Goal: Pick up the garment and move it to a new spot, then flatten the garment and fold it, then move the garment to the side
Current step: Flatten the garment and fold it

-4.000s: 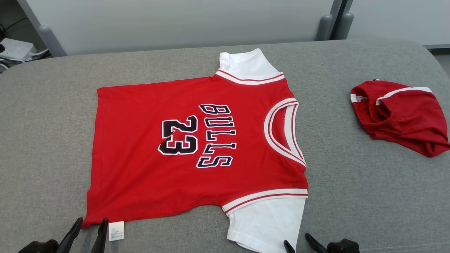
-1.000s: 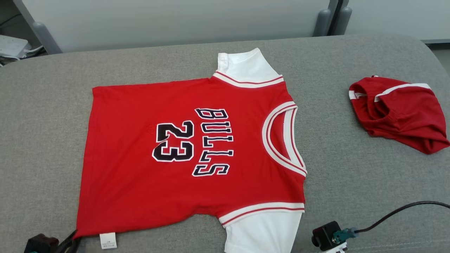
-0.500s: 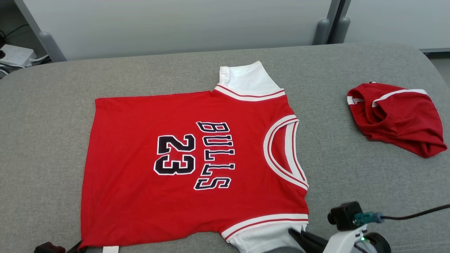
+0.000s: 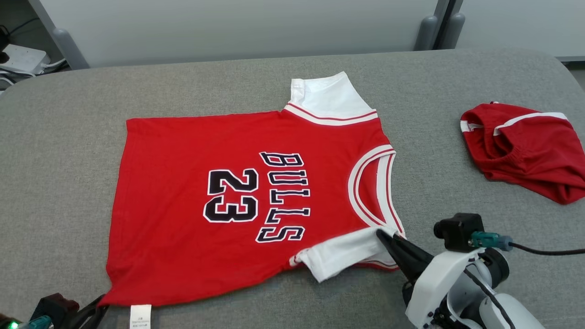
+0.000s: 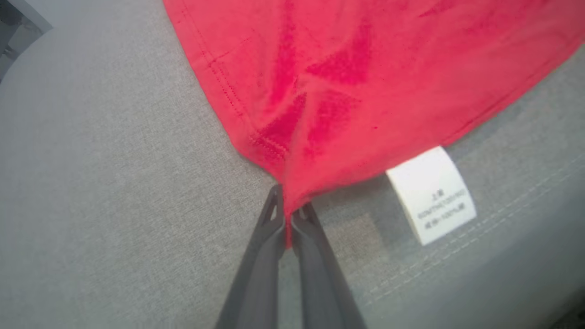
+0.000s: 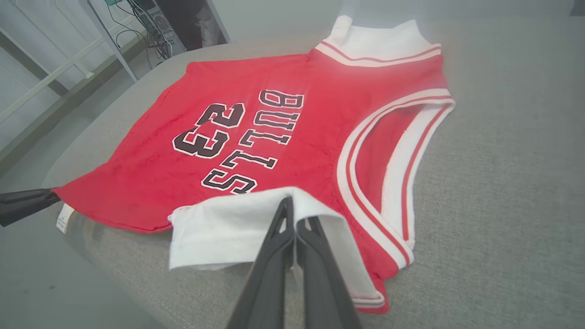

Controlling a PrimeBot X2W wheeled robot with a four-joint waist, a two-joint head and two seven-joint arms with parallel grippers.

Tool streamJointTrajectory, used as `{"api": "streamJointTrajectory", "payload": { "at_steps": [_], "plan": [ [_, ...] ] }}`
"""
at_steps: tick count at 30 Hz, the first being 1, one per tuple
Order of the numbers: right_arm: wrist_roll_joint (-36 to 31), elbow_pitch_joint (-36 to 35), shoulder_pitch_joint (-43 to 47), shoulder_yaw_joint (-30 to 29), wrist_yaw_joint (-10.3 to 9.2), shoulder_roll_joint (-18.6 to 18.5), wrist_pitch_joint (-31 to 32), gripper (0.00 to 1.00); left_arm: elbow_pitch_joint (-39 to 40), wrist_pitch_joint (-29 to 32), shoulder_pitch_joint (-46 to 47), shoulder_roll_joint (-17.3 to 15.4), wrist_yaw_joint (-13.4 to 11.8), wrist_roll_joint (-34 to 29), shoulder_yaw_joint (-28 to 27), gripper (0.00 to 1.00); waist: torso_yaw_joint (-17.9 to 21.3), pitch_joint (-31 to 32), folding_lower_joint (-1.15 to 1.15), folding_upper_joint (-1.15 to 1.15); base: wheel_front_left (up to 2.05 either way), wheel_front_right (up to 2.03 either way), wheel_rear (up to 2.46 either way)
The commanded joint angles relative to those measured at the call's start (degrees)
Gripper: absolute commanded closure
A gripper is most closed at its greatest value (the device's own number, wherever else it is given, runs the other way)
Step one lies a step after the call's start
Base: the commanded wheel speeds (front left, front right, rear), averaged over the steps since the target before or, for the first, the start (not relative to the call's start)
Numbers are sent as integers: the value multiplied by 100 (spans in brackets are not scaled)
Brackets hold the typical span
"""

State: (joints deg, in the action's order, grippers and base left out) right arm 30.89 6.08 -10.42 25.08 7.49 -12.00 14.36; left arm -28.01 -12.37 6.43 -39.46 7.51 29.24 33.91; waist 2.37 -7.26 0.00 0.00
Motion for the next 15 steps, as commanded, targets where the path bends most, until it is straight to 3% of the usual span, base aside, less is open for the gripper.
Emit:
{"api": "streamJointTrajectory", "payload": {
  "at_steps": [1, 11, 15],
  "plan": [
    [-94, -78, -217, 2, 0, 45, -128, 100, 125, 74, 333, -358, -2, 125, -123, 100, -12, -24, 0, 0, 0, 0, 0],
    [-609, 339, -592, -307, 0, 369, -425, 100, 995, 842, 640, -1238, -2, 617, 800, 100, -87, -152, 0, 0, 0, 0, 0],
    [-744, 463, -703, -367, 0, 519, -492, 100, 1395, 1032, 1113, -1786, -2, 927, 1374, 100, -102, -270, 0, 0, 0, 0, 0]
  ]
}}
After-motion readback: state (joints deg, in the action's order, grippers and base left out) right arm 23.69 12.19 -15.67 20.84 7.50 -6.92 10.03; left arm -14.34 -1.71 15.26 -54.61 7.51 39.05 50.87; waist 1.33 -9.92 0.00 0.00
